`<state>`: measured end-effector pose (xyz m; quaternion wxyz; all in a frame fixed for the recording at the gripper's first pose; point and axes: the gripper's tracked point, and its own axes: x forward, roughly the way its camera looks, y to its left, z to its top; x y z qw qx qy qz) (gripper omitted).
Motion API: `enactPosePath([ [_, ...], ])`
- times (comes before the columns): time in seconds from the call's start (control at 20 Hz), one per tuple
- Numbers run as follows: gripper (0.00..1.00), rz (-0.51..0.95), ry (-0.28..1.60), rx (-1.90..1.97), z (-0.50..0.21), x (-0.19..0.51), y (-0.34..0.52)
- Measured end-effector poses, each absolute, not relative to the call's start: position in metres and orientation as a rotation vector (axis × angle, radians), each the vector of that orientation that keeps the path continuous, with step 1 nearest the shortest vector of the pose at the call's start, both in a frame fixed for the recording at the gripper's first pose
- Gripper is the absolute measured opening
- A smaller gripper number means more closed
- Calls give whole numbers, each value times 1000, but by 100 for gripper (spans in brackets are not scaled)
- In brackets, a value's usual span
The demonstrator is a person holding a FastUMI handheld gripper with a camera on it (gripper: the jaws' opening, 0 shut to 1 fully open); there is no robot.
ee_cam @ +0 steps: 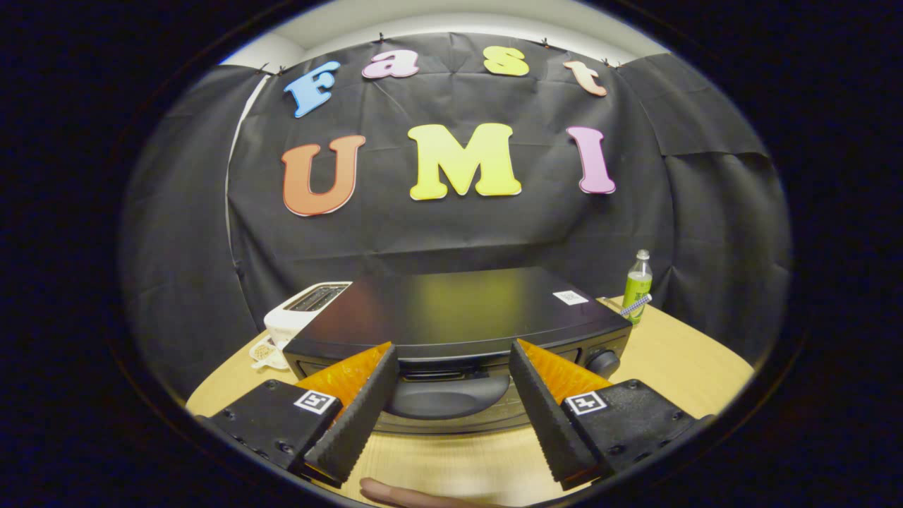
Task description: Open the toaster oven, put the food inside, and close the toaster oven door.
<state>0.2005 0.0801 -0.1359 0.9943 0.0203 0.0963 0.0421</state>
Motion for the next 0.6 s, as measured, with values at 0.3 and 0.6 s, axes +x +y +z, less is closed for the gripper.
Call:
enactPosePath([
  [0.3, 99, 100, 181, 24, -140, 202, 87],
  [0.6, 99, 97, 188, -35, -150, 176, 83],
])
